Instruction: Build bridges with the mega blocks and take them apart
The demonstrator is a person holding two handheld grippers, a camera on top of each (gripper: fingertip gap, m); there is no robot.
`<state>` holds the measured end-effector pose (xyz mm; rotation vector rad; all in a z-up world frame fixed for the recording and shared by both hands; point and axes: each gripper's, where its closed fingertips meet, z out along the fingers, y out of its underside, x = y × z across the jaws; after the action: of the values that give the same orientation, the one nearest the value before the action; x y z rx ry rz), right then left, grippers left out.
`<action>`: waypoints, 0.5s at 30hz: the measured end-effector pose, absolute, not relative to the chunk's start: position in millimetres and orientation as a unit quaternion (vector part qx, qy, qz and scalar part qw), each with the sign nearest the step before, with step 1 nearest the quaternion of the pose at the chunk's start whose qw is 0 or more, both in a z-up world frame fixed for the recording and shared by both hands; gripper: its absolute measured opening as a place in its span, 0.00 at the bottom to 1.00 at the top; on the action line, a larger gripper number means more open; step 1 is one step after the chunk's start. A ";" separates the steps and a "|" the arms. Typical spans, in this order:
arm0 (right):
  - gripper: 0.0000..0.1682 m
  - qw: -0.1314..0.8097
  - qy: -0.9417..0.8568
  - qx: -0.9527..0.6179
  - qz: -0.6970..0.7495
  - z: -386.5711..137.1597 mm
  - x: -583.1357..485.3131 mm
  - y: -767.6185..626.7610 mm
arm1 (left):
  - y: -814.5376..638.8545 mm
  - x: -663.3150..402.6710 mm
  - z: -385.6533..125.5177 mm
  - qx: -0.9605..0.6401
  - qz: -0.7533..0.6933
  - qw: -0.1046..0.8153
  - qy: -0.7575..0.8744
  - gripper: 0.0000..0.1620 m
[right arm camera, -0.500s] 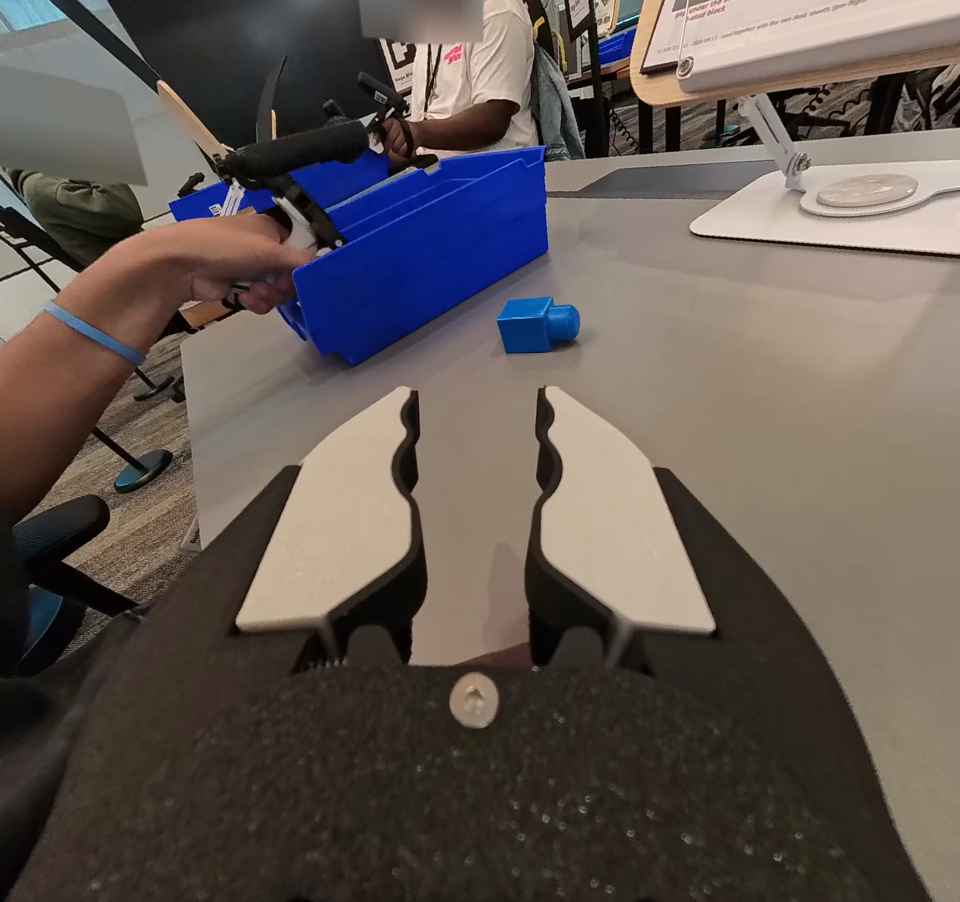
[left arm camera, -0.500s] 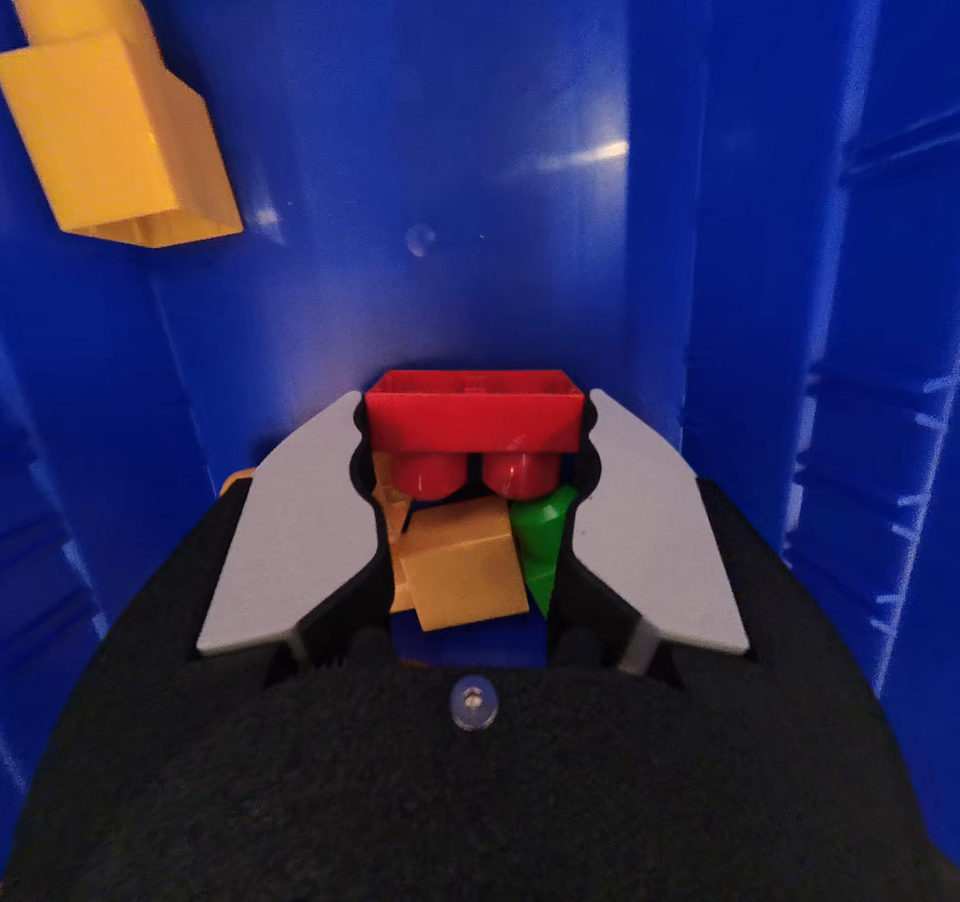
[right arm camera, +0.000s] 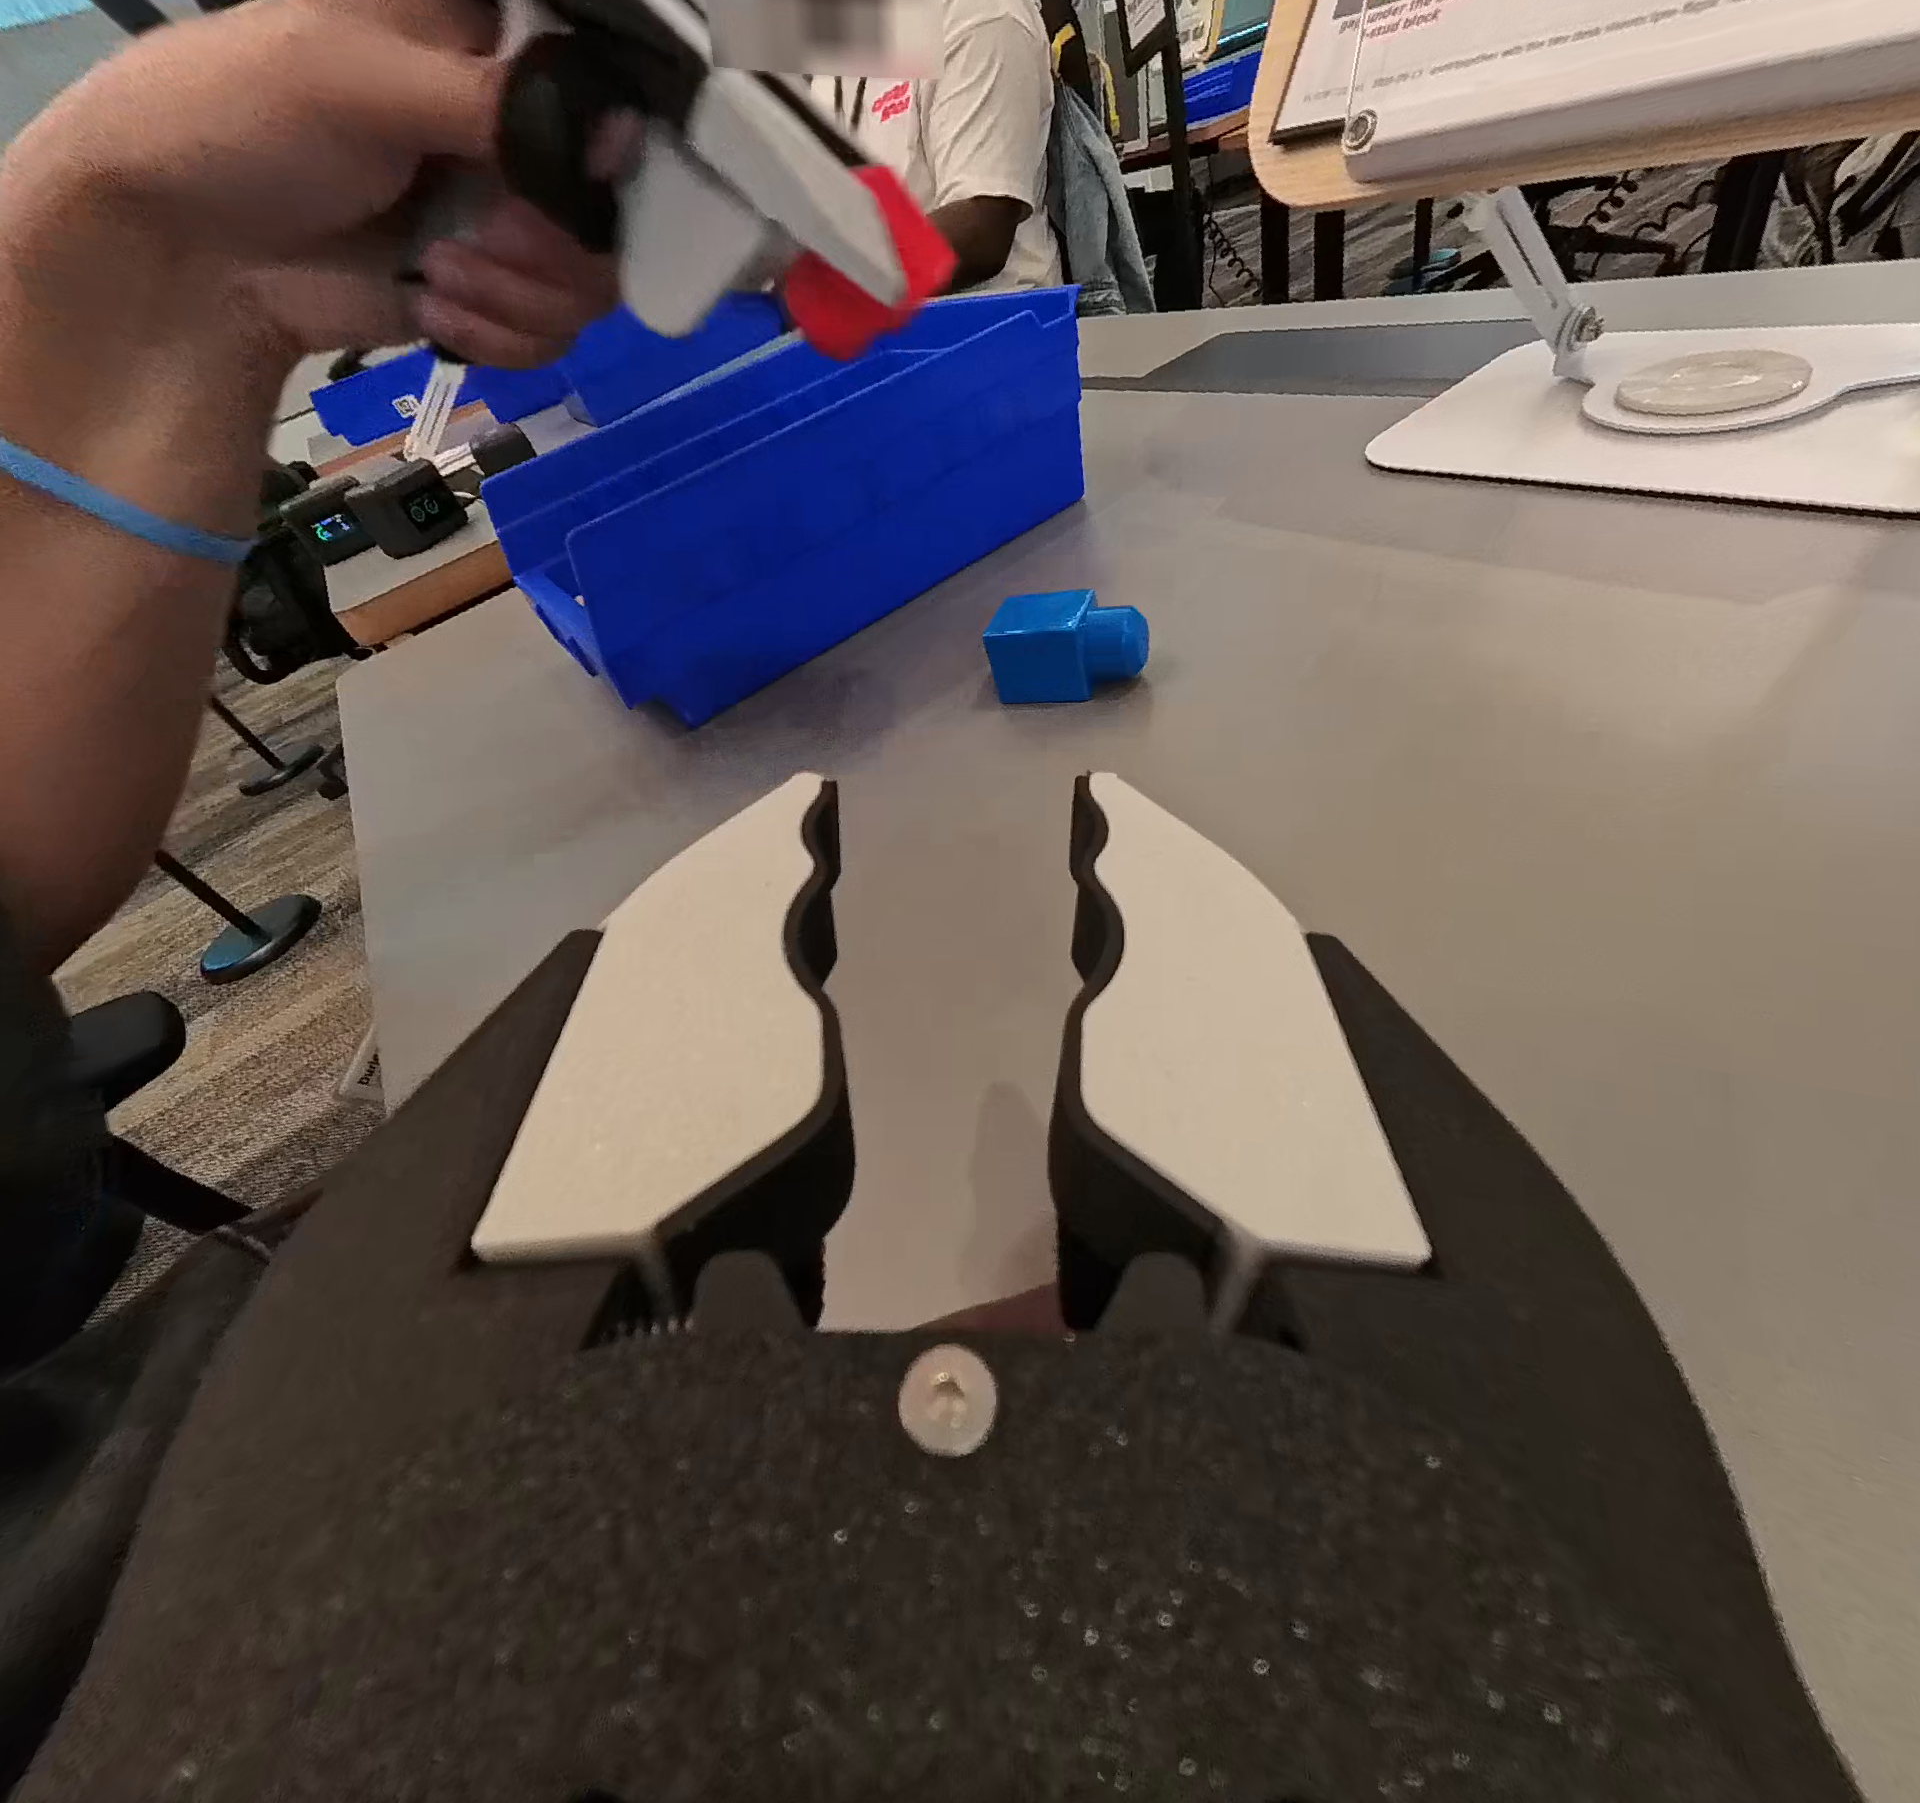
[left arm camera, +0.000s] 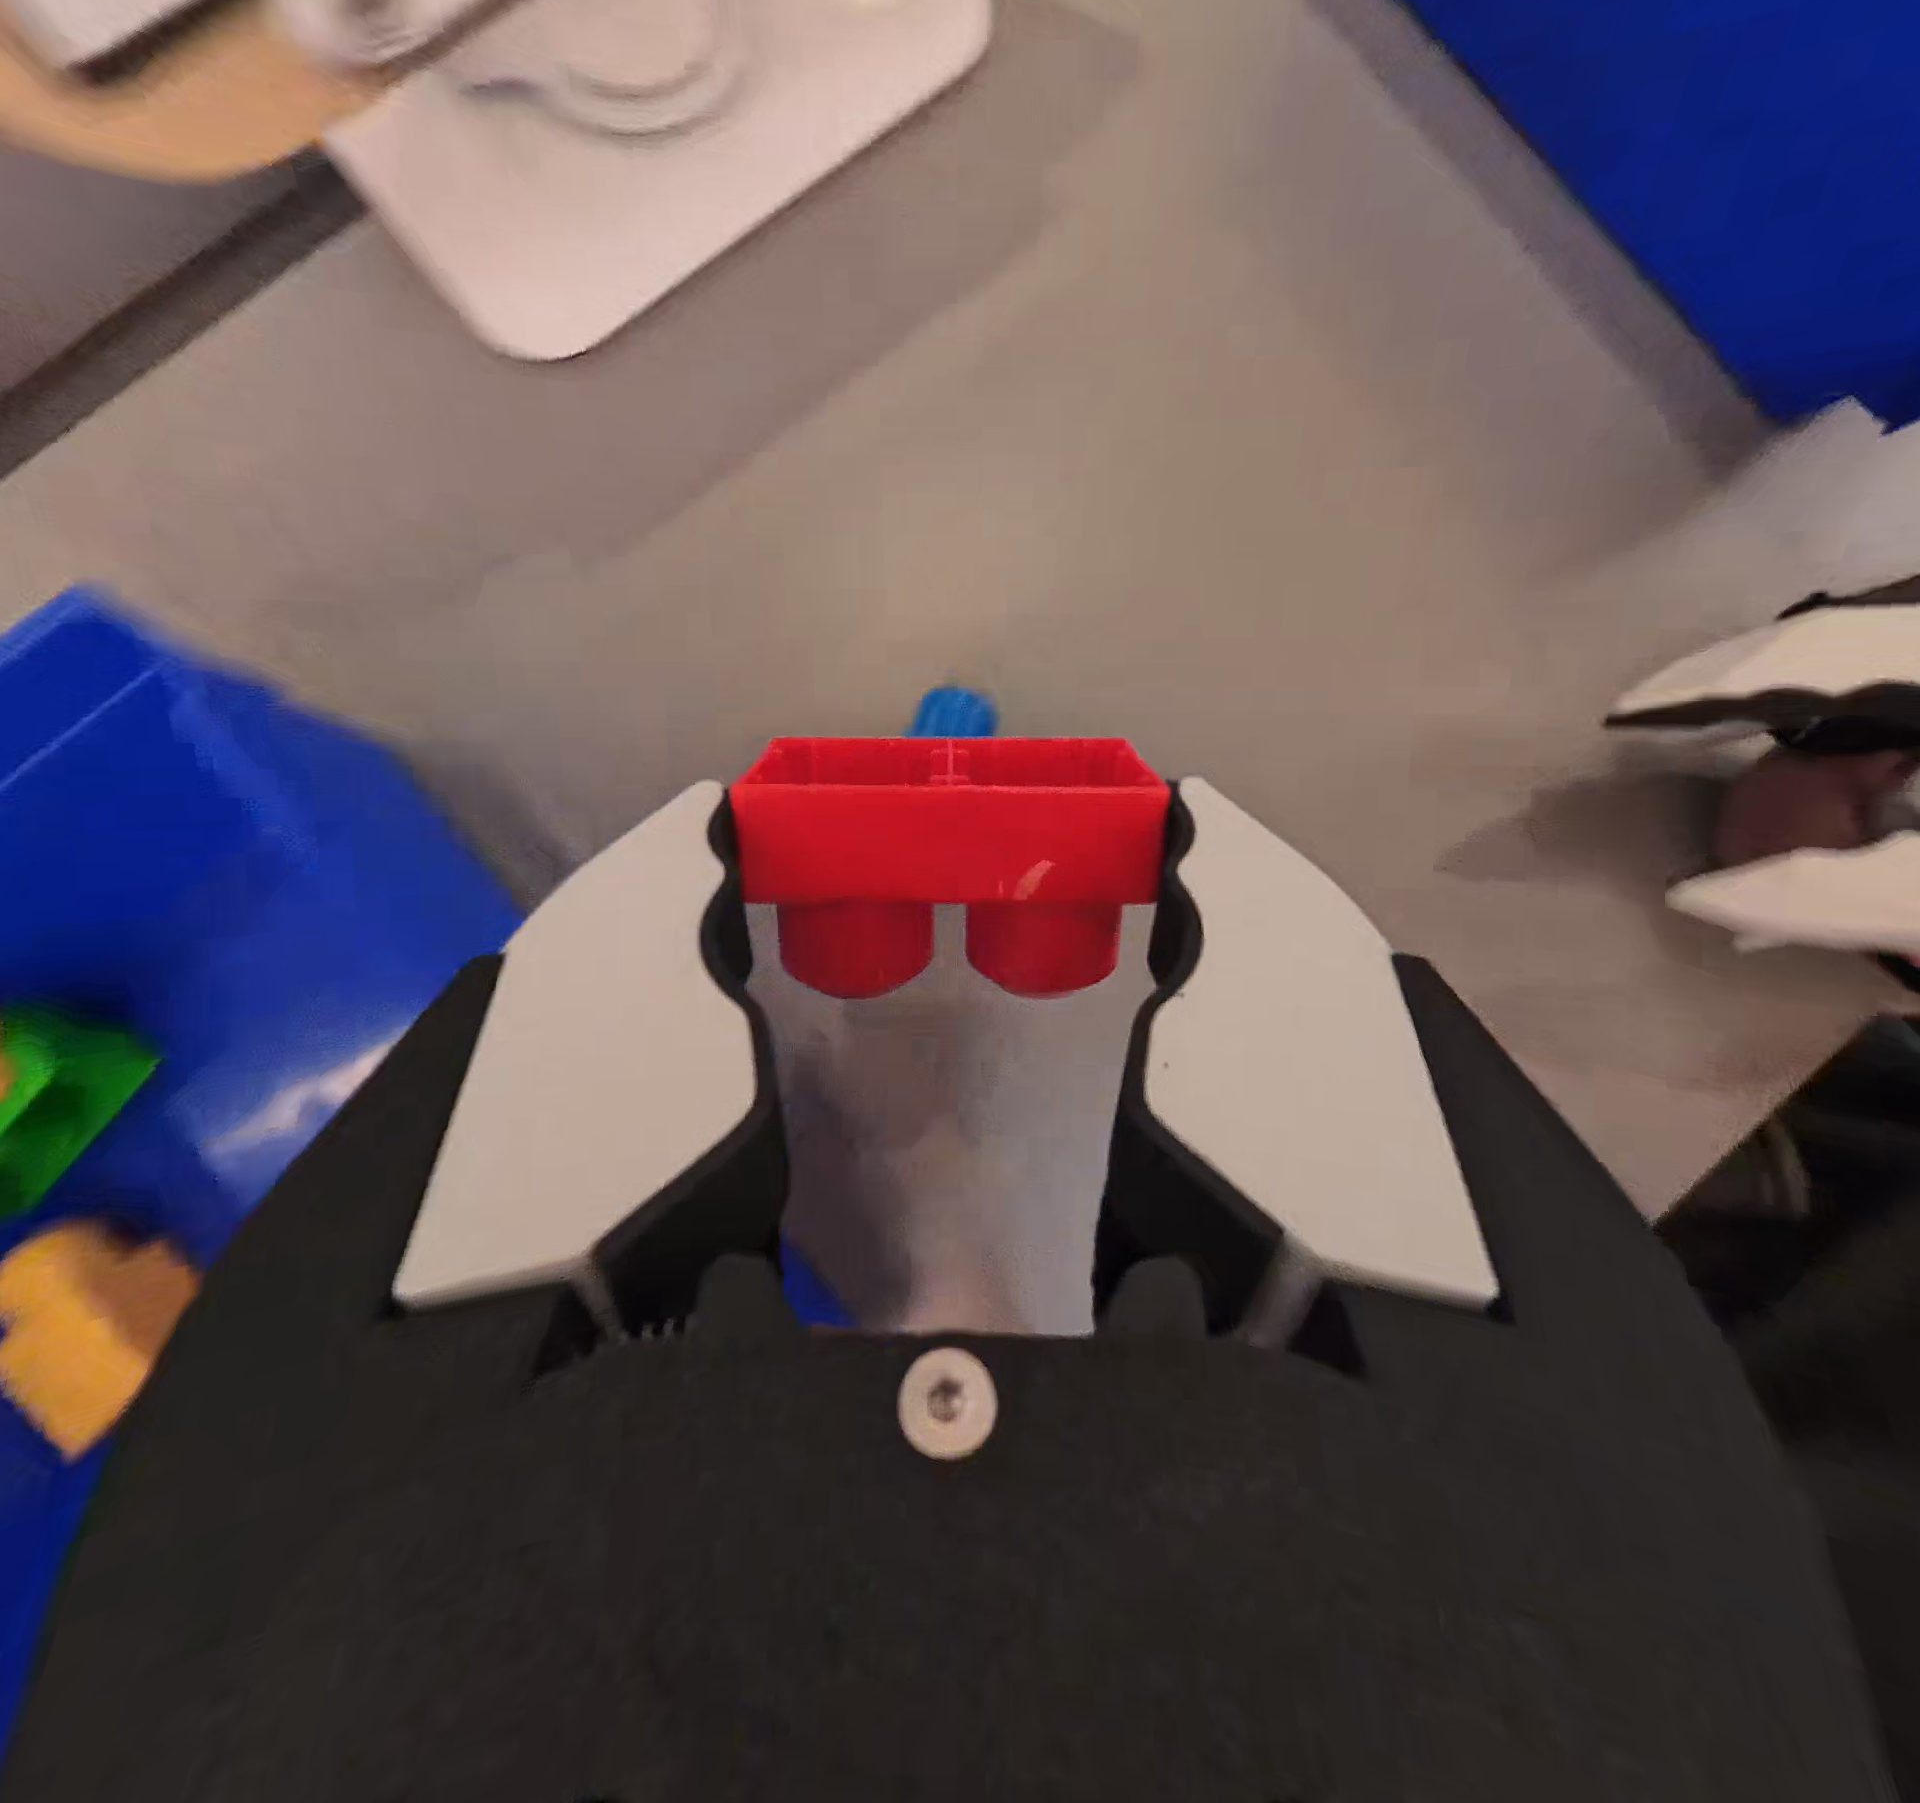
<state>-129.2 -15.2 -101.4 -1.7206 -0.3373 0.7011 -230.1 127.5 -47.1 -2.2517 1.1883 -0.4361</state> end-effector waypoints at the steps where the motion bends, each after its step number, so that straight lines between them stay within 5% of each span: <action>1: 0.25 0.587 -0.146 -0.738 0.299 -101.4 -129.5 -15.4 | 125.9 -206.6 -56.9 -0.832 -0.154 0.260 0.465 0.46; 8: 0.25 0.592 -0.154 -0.736 0.291 -100.4 -131.0 -16.8 | 111.8 -112.6 -156.8 -0.755 -0.062 0.104 0.644 0.46; 15: 0.25 0.592 -0.162 -0.736 0.286 -100.7 -133.2 -17.8 | 96.1 -107.8 -185.4 -0.706 -0.040 0.045 0.706 0.46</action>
<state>-133.2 -17.8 -100.7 -1.7110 -0.3765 0.6647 -107.8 96.1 -185.4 -2.1553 2.1555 -0.1224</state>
